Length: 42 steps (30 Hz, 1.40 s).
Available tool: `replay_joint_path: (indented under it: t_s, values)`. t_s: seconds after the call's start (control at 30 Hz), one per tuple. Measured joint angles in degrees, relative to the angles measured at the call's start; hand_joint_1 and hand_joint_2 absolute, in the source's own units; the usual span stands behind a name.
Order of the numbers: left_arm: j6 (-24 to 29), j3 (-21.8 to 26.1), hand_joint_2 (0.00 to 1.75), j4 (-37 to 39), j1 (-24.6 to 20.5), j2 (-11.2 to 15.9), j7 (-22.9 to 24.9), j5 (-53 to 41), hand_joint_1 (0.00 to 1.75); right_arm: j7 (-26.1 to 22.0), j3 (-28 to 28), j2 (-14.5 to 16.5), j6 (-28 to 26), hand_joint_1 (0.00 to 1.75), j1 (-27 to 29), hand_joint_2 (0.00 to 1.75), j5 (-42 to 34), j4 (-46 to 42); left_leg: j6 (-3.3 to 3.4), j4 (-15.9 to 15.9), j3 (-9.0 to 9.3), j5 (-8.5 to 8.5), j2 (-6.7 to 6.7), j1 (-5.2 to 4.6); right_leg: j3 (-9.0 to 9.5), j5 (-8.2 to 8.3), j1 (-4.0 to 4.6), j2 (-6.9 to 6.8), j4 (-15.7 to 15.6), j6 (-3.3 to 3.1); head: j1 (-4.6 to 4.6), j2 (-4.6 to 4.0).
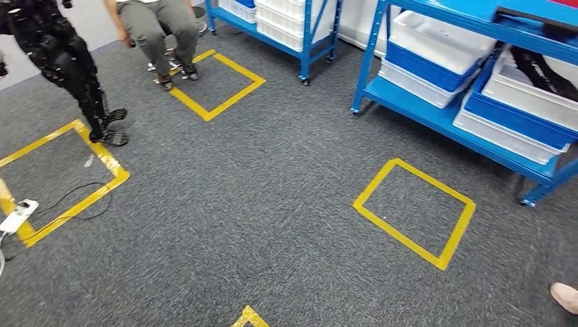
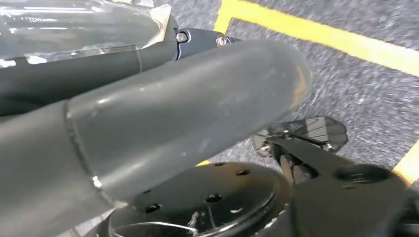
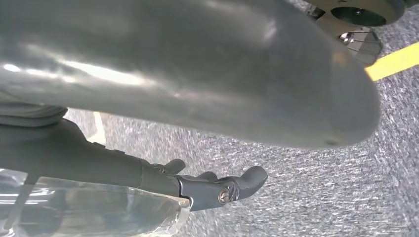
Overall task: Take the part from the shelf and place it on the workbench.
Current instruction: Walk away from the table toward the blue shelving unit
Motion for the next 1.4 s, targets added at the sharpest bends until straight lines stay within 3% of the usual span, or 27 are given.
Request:
replay_joint_path:
  t_s: [0.07, 0.13, 0.2, 0.27, 0.33, 0.37, 0.4, 0.43, 0.47, 0.5, 0.57, 0.63, 0.67, 0.73, 0.8, 0.83, 0.87, 0.9, 0.93, 1.0, 1.07, 1.13, 1.17, 1.23, 1.3, 1.37, 1.4]
  values:
    - [0.0, 0.0, 0.0, 0.02, -0.09, 0.06, 0.01, -0.01, 0.0, 0.02, 0.0, 0.07, 0.07, 0.0, -0.05, 0.0, 0.03, 0.0, 0.37, -2.75, 1.07, 0.56, -1.31, -0.19, -0.49, 0.15, 0.1, 1.12, 0.0, 0.7, 0.05, 0.0]
    - [0.02, 0.01, 0.0, 0.01, -0.21, 0.05, 0.02, -0.01, 0.0, 0.03, 0.0, 0.03, 0.15, 0.0, 0.1, 0.0, 0.05, 0.0, 1.07, -3.3, 1.24, 0.92, -0.08, -0.45, -1.14, 0.4, 0.0, 1.68, -0.15, 1.6, 0.07, 0.0]
    - [0.03, 0.02, 0.0, 0.0, -0.22, -0.06, 0.01, -0.03, 0.0, 0.04, 0.0, -0.03, 0.17, 0.0, 0.13, 0.0, 0.08, 0.0, 1.98, -4.06, 1.48, 1.46, 1.32, -0.47, -2.4, -0.61, 0.09, -0.73, 1.7, 1.92, 0.27, 0.0]
    - [0.03, 0.02, 0.0, 0.0, -0.13, -0.16, 0.0, -0.07, 0.0, 0.05, 0.0, -0.08, 0.17, 0.0, -0.07, 0.0, 0.13, 0.0, 2.5, -4.4, 1.55, 1.64, 2.98, -0.6, -5.53, -3.79, 0.12, -3.89, 7.91, 1.66, 0.55, 0.0]
    - [0.03, 0.02, 0.0, 0.0, -0.07, -0.19, 0.0, -0.11, 0.0, 0.05, 0.0, -0.1, 0.21, 0.0, -0.09, 0.0, 0.17, 0.0, 2.61, -4.38, 1.46, 1.61, 4.67, -0.73, -8.88, -6.51, 0.0, -4.67, 14.78, 1.77, 0.65, 0.0]
    - [0.02, 0.02, 0.0, 0.0, -0.07, -0.2, 0.0, -0.13, 0.0, 0.06, 0.0, -0.13, 0.26, 0.0, 0.01, 0.0, 0.22, 0.0, 2.59, -4.37, 1.44, 1.57, 5.42, -0.75, -9.33, -6.7, -0.05, -4.79, 15.95, 2.12, 0.67, 0.0]
    - [0.02, 0.02, 0.0, 0.0, -0.08, -0.24, 0.0, -0.15, 0.0, 0.07, 0.0, -0.18, 0.3, 0.0, 0.11, 0.0, 0.3, 0.0, 2.52, -4.35, 1.46, 1.53, 6.12, -0.74, -8.42, -5.95, -0.09, -5.02, 14.56, 2.63, 0.73, 0.0]
    - [0.01, 0.02, 0.0, 0.0, -0.09, -0.31, 0.0, -0.19, 0.0, 0.07, 0.0, -0.25, 0.34, 0.0, 0.15, 0.0, 0.38, 0.0, 2.4, -4.35, 1.55, 1.46, 6.8, -0.73, -6.42, -4.65, -0.13, -5.65, 11.13, 3.13, 0.78, 0.0]
    - [0.01, 0.02, 0.0, 0.0, -0.1, -0.38, 0.0, -0.22, 0.0, 0.08, 0.0, -0.31, 0.34, 0.0, 0.09, 0.0, 0.47, 0.0, 2.21, -4.33, 1.71, 1.34, 7.44, -0.79, -3.92, -3.25, -0.14, -7.14, 6.69, 3.38, 0.87, 0.0]
    - [0.01, 0.02, 0.0, 0.0, -0.1, -0.45, 0.0, -0.25, 0.0, 0.08, 0.0, -0.38, 0.34, 0.0, -0.04, 0.0, 0.54, 0.0, 1.91, -4.3, 1.92, 1.14, 8.02, -0.95, -1.83, -2.01, 0.0, -8.73, 2.91, 3.41, 0.95, 0.0]
    - [0.01, 0.03, 0.0, 0.0, -0.09, -0.49, 0.0, -0.39, 0.0, 0.08, 0.0, -0.43, 0.34, 0.0, -0.26, 0.0, 0.61, 0.0, 1.15, -4.27, 2.47, 0.68, 9.11, -1.24, -0.11, -0.85, 0.44, -10.5, -0.39, 2.6, 0.91, 0.0]
    - [0.02, 0.04, 0.0, -0.02, -0.23, -0.52, 0.0, -0.55, 0.0, 0.08, 0.0, -0.45, 0.34, 0.0, -0.25, 0.0, 0.62, 0.0, 0.38, -4.37, 3.06, 0.31, 10.35, -1.19, -0.13, -0.54, 0.63, -9.24, -0.42, 1.59, 0.81, 0.0]
    - [0.03, 0.04, 0.0, -0.03, -0.34, -0.52, 0.0, -0.6, 0.0, 0.09, 0.0, -0.44, 0.34, 0.0, -0.18, 0.0, 0.62, 0.0, 0.01, -4.15, 3.2, -0.01, 10.15, -1.01, -0.03, -0.43, 0.31, -8.55, -0.53, 1.17, 0.76, 0.0]
    - [0.05, 0.04, 0.0, -0.04, -0.37, -0.51, -0.02, -0.63, 0.0, 0.13, 0.0, -0.42, 0.34, 0.0, -0.16, 0.0, 0.62, 0.0, -0.54, -0.84, 2.06, -2.48, 7.29, -0.65, 0.26, -0.04, -0.38, -7.13, -0.78, 0.2, 0.48, 0.0]
    - [0.07, 0.07, 0.0, -0.03, -0.2, -0.48, -0.03, -0.63, 0.0, 0.14, 0.0, -0.32, 0.34, 0.0, -0.2, 0.0, 0.62, 0.0, -0.8, 6.6, -1.29, -6.63, 3.97, -0.47, 0.13, 0.16, -0.4, -5.63, -0.79, -0.42, 0.17, 0.0]
    - [0.07, 0.09, 0.0, -0.03, -0.11, -0.48, -0.03, -0.63, 0.0, 0.14, 0.0, -0.27, 0.34, 0.0, -0.16, 0.0, 0.62, 0.0, -0.87, 10.11, -3.06, -8.01, 3.36, -0.45, 0.1, 0.18, -0.29, -4.81, -0.78, -0.54, 0.14, 0.0]
    - [0.07, 0.11, 0.0, -0.02, -0.03, -0.47, -0.02, -0.63, 0.0, 0.14, 0.0, -0.25, 0.34, 0.0, -0.06, 0.0, 0.62, 0.0, -0.89, 11.8, -4.1, -8.08, 3.15, -0.44, 0.13, 0.17, -0.22, -3.96, -0.76, -0.53, 0.13, 0.0]
    - [0.07, 0.14, 0.0, -0.02, 0.02, -0.47, -0.02, -0.63, 0.0, 0.15, 0.0, -0.26, 0.34, 0.0, 0.04, 0.0, 0.62, 0.0, -0.84, 11.44, -4.21, -7.01, 3.04, -0.43, 0.19, 0.17, -0.18, -3.11, -0.72, -0.52, 0.13, 0.0]
    - [0.06, 0.16, 0.0, -0.02, 0.04, -0.48, -0.02, -0.63, 0.0, 0.16, 0.0, -0.26, 0.34, 0.0, 0.1, 0.0, 0.61, 0.0, -0.72, 9.0, -3.35, -4.98, 2.8, -0.4, 0.29, 0.16, -0.16, -2.27, -0.68, -0.5, 0.13, 0.0]
    - [0.03, 0.2, 0.0, -0.01, 0.07, -0.45, -0.02, -0.63, 0.0, 0.19, 0.0, -0.2, 0.34, 0.0, 0.06, 0.0, 0.59, 0.0, -0.26, 1.59, -0.36, -0.8, 0.73, -0.29, 0.31, 0.13, -0.01, -0.79, -0.48, -0.4, 0.13, 0.0]
    - [0.01, 0.22, 0.0, 0.02, 0.05, -0.4, 0.0, -0.63, 0.0, 0.2, 0.0, -0.11, 0.34, 0.0, -0.03, 0.0, 0.56, 0.0, 0.2, -2.83, 1.31, 0.71, -1.14, -0.32, -0.1, 0.2, 0.16, 0.41, -0.33, 0.06, 0.18, 0.0]
    - [0.01, 0.23, 0.0, 0.02, -0.07, -0.38, 0.04, -0.63, 0.0, 0.21, 0.0, -0.11, 0.34, 0.0, 0.07, 0.0, 0.54, 0.0, 0.79, -3.64, 1.51, 0.74, -0.67, -0.63, -0.8, 0.5, 0.09, 1.49, -0.52, 0.96, 0.18, 0.0]
    - [0.01, 0.24, 0.0, 0.02, -0.14, -0.42, 0.07, -0.63, 0.0, 0.21, 0.0, -0.14, 0.34, 0.0, 0.18, 0.0, 0.54, 0.0, 1.26, -4.05, 1.67, 1.02, 0.02, -0.71, -1.15, 0.5, 0.06, 1.22, -0.33, 1.36, 0.16, 0.0]
    - [0.01, 0.24, 0.0, 0.02, -0.11, -0.5, 0.07, -0.63, 0.0, 0.21, 0.0, -0.2, 0.34, 0.0, 0.19, 0.0, 0.54, 0.0, 2.14, -5.0, 2.05, 1.62, 1.51, -0.62, -2.84, -0.92, 0.2, -1.19, 2.51, 1.5, 0.44, 0.0]
    - [-0.01, 0.24, 0.0, 0.02, -0.02, -0.54, 0.09, -0.63, 0.0, 0.21, 0.0, -0.22, 0.34, 0.0, 0.01, 0.0, 0.54, 0.0, 2.54, -5.34, 2.13, 1.78, 3.18, -0.63, -6.26, -4.02, 0.15, -3.9, 9.4, 1.2, 0.74, 0.0]
    - [-0.01, 0.24, 0.0, 0.02, 0.01, -0.53, 0.11, -0.63, 0.0, 0.21, 0.0, -0.24, 0.34, 0.0, 0.06, 0.0, 0.54, 0.0, 2.55, -5.31, 2.08, 1.72, 4.8, -0.7, -9.04, -5.93, -0.07, -4.65, 15.12, 1.52, 0.79, 0.0]
    - [-0.01, 0.24, 0.0, 0.02, 0.01, -0.53, 0.11, -0.63, 0.0, 0.21, 0.0, -0.26, 0.34, 0.0, 0.16, 0.0, 0.53, 0.0, 2.49, -5.29, 2.07, 1.67, 5.51, -0.7, -9.03, -5.75, -0.19, -4.85, 15.41, 1.96, 0.8, 0.0]
